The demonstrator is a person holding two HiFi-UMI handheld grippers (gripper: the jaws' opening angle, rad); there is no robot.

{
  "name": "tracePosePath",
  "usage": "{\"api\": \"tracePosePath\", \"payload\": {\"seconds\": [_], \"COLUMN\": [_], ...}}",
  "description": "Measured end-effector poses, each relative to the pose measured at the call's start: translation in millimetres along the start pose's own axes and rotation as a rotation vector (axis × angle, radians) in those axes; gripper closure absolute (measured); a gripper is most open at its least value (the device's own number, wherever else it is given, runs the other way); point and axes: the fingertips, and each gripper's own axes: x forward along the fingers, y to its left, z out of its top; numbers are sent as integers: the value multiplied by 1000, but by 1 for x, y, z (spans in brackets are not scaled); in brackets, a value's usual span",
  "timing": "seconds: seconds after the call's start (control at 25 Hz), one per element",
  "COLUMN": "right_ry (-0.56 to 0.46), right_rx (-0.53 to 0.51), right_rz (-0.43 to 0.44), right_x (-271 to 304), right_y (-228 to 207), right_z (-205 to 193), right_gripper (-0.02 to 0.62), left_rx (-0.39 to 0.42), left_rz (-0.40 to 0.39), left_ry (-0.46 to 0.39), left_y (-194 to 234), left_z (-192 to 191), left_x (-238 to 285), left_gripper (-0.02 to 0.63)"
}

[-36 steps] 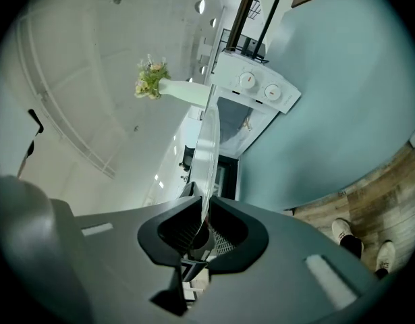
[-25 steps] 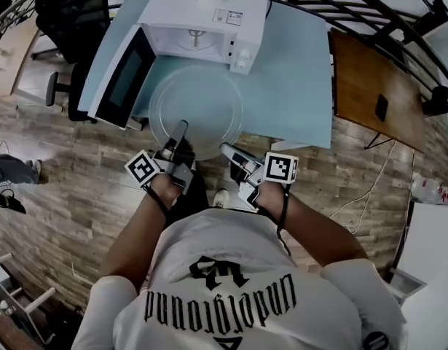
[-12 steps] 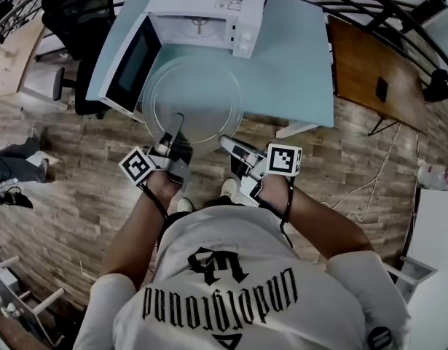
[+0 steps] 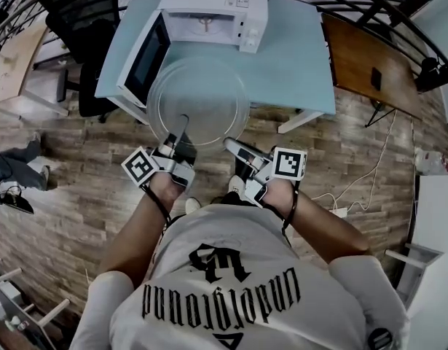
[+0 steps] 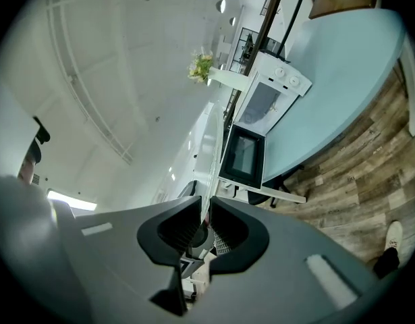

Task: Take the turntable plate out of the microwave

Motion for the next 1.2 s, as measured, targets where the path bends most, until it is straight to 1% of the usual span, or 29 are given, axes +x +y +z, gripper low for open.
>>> {"api": "tracePosePath", "payload": {"seconds": [0.28,0.4,0.6,0.8,0.88,1.0,1.2], "right_ry": [-41,-57,-84,-101,-106,-113,-117], "right_rx": [-6,1,8,5,16,24,16], "right_rz": [-7,-18,-13,-10,-13,-22,-29], "right_x": [8,12,20,28,29,29,29], "right_y": [29,37,53,66,69,71,74], "right_z": [-40,-56,-82,-104,-113,-122,-128], "right_gripper": [555,554,555,554,555,555,555], "left_rx": [-6,-11,-4,-22,-18,-7,-11], "left_rz": [-10,-9,-18,-23,-27,-31,-36], "left_ry": [46,63,91,113,125,140,149], "left_y": [-15,-20,-28,-32,-33,-34,-35], "left_z": [7,11,19,24,24,24,24], "left_x": [-40,-56,-81,-104,-112,-119,-126], "left_gripper": [531,531,531,531,531,531,531]}}
